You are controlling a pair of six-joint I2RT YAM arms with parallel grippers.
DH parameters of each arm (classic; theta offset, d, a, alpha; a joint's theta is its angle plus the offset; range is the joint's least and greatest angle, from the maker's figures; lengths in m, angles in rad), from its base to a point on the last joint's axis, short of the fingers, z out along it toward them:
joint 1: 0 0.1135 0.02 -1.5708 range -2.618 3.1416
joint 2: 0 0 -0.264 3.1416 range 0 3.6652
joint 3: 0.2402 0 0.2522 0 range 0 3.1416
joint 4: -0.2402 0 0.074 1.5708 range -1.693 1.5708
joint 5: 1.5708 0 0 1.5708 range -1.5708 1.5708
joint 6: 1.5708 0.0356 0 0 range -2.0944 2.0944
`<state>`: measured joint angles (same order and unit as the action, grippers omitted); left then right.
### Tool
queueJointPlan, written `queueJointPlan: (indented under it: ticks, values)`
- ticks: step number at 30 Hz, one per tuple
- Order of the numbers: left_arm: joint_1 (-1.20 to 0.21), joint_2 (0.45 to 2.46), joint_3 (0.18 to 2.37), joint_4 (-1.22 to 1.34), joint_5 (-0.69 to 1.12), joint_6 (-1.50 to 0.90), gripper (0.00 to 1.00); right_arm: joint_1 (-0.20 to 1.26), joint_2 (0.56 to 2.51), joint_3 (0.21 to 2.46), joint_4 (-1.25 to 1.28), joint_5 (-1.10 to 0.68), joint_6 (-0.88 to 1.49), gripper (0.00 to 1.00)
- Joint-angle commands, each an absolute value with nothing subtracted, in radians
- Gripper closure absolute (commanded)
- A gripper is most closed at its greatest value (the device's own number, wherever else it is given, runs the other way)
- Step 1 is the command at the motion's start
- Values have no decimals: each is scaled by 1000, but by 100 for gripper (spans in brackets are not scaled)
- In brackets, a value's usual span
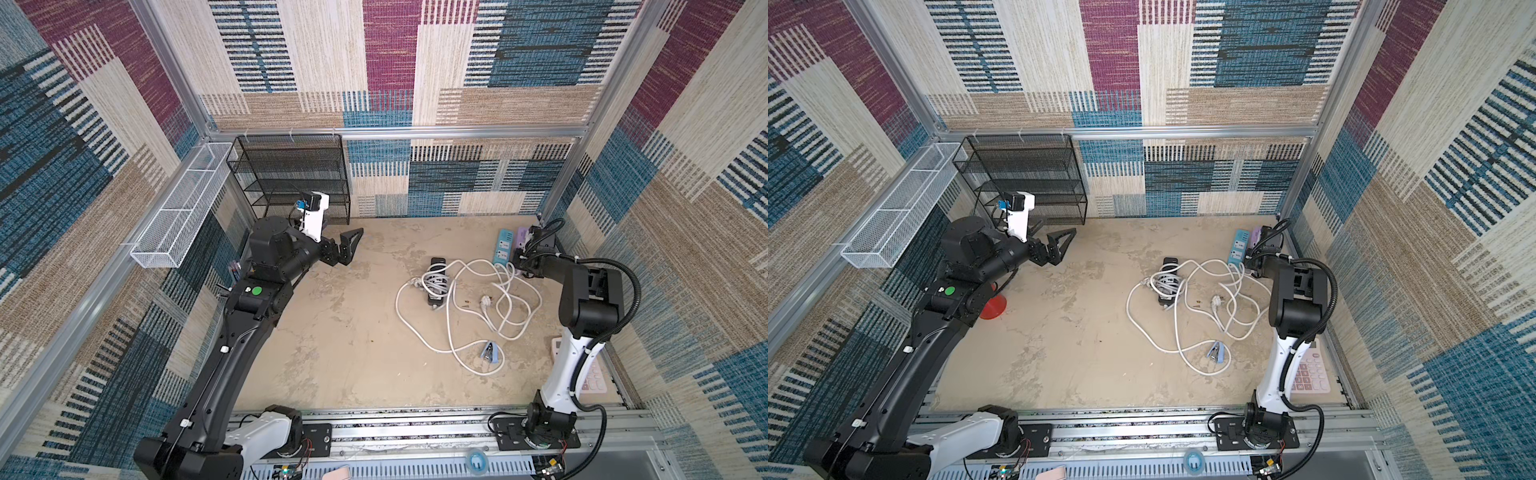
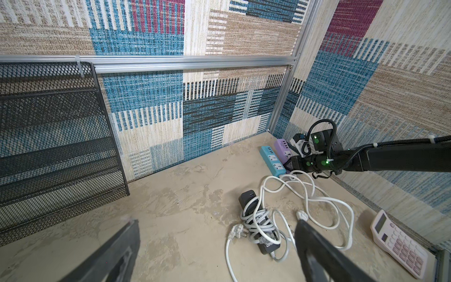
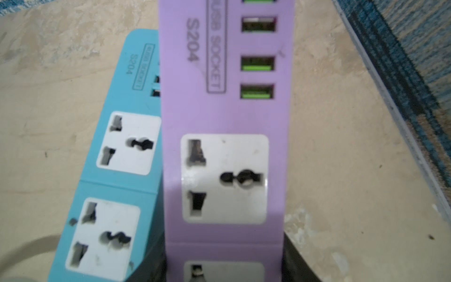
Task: Unwrap the cord wrapped around the power strip
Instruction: Place the power strip at the corner of the board, then adjust the power strip at the center of the board.
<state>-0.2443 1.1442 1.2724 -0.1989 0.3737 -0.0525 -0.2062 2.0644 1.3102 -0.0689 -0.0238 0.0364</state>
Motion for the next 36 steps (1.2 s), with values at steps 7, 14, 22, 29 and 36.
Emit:
queueJointPlan:
  ticks: [7, 14, 22, 29, 36]
  values:
    - [-242, 1147, 1270, -162, 400, -60, 1, -202, 1982, 1250, -88, -28, 55, 2]
    - [-242, 1184, 1285, -188, 415, -58, 1, -172, 1789, 1176, -65, -14, 61, 2]
    - [-245, 1314, 1333, -273, 343, -67, 1, 42, 1566, 1053, -31, -60, 45, 2]
    - [-249, 1340, 1330, -275, 298, -65, 1, 331, 1469, 998, -37, -90, 18, 2]
    - [-250, 1338, 1328, -281, 284, -57, 1, 542, 1587, 1078, -132, 35, 41, 2]
